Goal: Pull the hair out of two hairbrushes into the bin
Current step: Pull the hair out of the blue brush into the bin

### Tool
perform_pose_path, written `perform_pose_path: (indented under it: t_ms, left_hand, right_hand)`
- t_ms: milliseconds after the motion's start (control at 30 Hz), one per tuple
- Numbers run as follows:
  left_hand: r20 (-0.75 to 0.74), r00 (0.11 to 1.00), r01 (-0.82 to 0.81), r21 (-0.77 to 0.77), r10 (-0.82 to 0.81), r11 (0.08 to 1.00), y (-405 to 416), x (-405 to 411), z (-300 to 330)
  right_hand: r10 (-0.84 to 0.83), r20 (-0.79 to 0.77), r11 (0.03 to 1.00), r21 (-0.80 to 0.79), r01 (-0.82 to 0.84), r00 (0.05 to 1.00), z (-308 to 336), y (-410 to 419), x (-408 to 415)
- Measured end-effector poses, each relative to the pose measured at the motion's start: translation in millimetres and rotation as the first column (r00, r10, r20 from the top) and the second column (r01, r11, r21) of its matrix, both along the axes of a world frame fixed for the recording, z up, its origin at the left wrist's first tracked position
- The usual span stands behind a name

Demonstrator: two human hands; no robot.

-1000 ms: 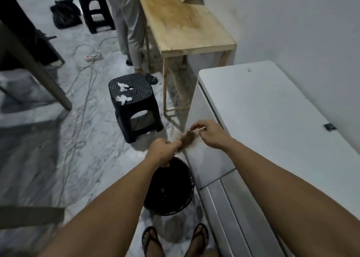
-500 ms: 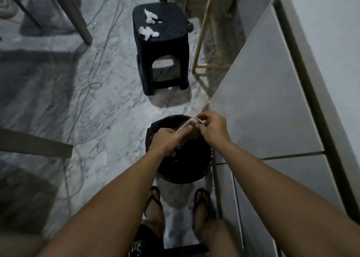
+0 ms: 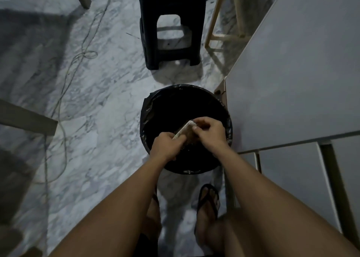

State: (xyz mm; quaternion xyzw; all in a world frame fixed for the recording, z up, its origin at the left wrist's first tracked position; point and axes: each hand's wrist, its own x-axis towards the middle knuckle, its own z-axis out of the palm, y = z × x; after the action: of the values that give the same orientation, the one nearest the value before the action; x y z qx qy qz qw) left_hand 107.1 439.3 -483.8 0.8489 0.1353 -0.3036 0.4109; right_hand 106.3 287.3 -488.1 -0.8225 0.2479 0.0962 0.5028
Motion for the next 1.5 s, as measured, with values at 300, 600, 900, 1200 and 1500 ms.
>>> perform_pose_path:
  t_ms: [300, 600, 900, 1200, 1500]
  left_hand:
    - [-0.016, 0.999, 0.034, -0.014, -0.034, 0.999, -0.4, -11.7, -29.5]
    - [-0.001, 0.995, 0.095, 0.082, -0.096, 0.992, -5.6, 27.3, -12.3]
    - [-0.027, 0.993, 0.114, 0.086, -0.112, 0.990, -3.1, 42.8, 1.3]
    - [0.116, 0.980, 0.117, 0.320, -0.161, 0.940, 5.7, 44.7, 6.8]
    - [0.171, 0.954, 0.148, 0.449, -0.247, 0.881, -6.8, 37.4, 10.5]
  right_hand:
    - [0.129, 0.137, 0.980, -0.169, -0.105, 0.982, -36.9, 3.4, -19.4]
    - [0.109, 0.075, 0.989, 0.093, -0.116, 0.991, -14.2, -29.3, 18.0]
    - [0.050, 0.084, 0.992, -0.123, -0.040, 0.995, -8.2, -31.7, 31.7]
    - [0.057, 0.081, 0.995, -0.084, -0.050, 0.995, 8.3, -29.6, 35.0]
    - [0.179, 0.076, 0.983, -0.063, -0.175, 0.981, 8.8, -11.0, 27.7]
